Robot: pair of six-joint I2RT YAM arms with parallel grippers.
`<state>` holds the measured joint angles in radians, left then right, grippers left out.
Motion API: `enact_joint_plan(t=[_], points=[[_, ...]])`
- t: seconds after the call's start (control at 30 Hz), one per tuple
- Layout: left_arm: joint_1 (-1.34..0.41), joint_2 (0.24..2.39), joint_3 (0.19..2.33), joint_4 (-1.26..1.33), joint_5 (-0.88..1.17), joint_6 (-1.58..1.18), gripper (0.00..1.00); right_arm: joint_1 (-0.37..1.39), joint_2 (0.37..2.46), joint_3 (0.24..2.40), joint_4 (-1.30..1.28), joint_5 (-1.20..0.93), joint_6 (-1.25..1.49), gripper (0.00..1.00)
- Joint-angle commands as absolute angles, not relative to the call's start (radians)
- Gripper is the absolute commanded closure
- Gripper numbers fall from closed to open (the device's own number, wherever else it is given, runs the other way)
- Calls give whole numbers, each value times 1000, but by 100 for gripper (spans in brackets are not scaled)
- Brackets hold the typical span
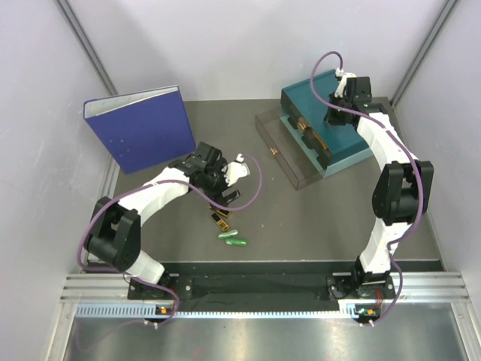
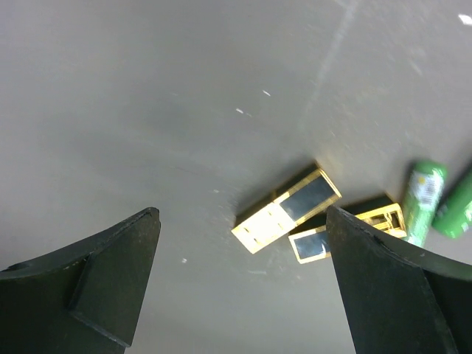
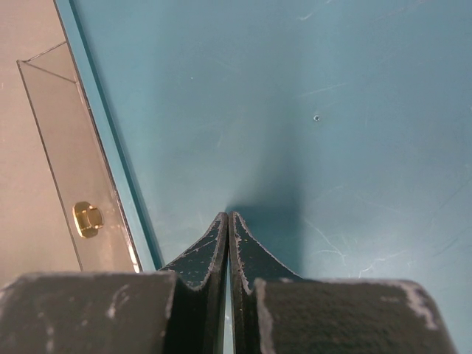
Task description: Organize the makeup
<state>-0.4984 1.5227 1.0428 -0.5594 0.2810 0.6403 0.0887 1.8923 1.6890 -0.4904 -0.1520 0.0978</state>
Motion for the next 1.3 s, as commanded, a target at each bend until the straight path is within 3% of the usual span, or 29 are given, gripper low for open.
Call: enact_joint_plan(t=[0.0,0.3,0.67,0.73,0.8,0.83,0.87,1.27], points=[[-497,1552,1095,-705,341,756,1,94,1937,1628,-634,-167,101,100],[-499,1641,1120,-761,410,816,4,92,1927,1614,-626,-166,101,100],[-497,1819,1221,-761,377,834,19,92,1918,1606,-626,-164,103,99],[-497,1853,1238,-773,368,845,26,92,1916,1608,-626,-161,103,99],[-497,1881,1279,-819,373,867,65,92,1916,1608,-626,-161,101,99],[-495,1911,1299,-837,389,871,93,92,1917,1609,-626,-160,100,99],[-492,1925,1340,-879,402,874,100,92,1919,1611,-627,-160,100,99],[-492,1931,1659,-770,494,804,100,92,1930,1626,-634,-160,100,99]])
